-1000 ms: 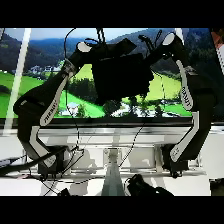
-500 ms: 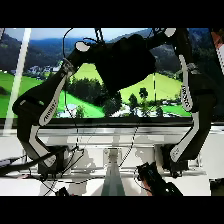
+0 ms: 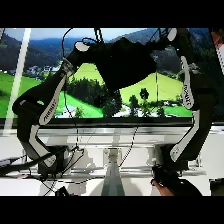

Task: Fold the clothes and pants, and hang the long-sleeved shirts on hangers.

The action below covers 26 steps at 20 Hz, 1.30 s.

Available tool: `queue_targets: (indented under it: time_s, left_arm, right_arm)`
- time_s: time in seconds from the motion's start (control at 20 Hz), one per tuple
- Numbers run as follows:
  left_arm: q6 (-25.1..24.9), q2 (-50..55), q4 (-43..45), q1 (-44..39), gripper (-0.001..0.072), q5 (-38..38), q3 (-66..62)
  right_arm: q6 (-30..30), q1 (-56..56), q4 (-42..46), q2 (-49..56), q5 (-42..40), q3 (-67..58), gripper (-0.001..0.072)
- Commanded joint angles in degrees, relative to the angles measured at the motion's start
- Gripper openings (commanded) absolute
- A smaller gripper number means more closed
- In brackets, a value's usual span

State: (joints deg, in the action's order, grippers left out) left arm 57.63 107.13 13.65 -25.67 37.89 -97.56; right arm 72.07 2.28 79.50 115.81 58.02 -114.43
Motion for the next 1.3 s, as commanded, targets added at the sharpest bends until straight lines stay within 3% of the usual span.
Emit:
queue_targets:
  time_s: [0.0, 0.15, 0.35, 0.55, 0.75, 0.9, 0.95, 1.05, 1.1, 1.25]
  left_arm:
    - [0.0, 0.0, 0.0, 0.1, 0.0704, 0.0, 0.0]
    - [0.0, 0.0, 0.0, 0.1, 0.0704, 0.0, 0.0]
    - [0.0, 0.0, 0.0, 0.1, 0.0703, 0.0, 0.0]
    - [0.0, 0.0, 0.0, 0.1, 0.0703, 0.3, 0.0]
    - [0.0, 0.0, 0.0, 0.1, 0.0703, 1.0, 0.0]
    - [0.0, 0.0, 0.0, 0.1, 0.0703, 1.0, 0.0]
    - [0.0, 0.1, 0.0, 0.1, 0.0703, 1.0, 0.0]
    - [0.0, 0.1, 0.0, 0.1, 0.0703, 1.0, 0.0]
    - [0.0, 0.1, 0.0, 0.1, 0.0703, 1.1, 0.0]
    - [0.0, 0.1, 0.0, 0.1, 0.0703, 1.8, 0.0]
  right_arm:
    - [2.2, -4.2, -5.5, 1.5, 7.5, 0.0, 0.0511]
    - [-5.7, -6.6, -15.7, 2.6, 14.0, 0.0, 0.0513]
    - [0.4, -6.6, -13.2, 4.3, 13.0, 0.1, 0.0513]
    - [-0.5, -6.8, -14.4, 5.1, 13.3, -0.5, 0.0513]
    - [-1.4, -8.0, -12.4, 3.0, 8.7, -3.7, 0.0514]
    - [-0.9, -8.2, -16.3, 2.0, 15.7, -3.6, 0.0566]
    - [-2.8, -8.0, -18.4, 2.0, 19.0, -2.9, 0.0566]
    - [-12.1, -7.3, -21.1, 2.0, 24.0, -0.9, 0.0601]
    - [-13.9, -6.6, -20.8, 2.0, 24.3, -0.2, 0.0635]
    - [-14.7, -4.5, -18.2, 2.6, 18.7, 0.1, 0.0637]
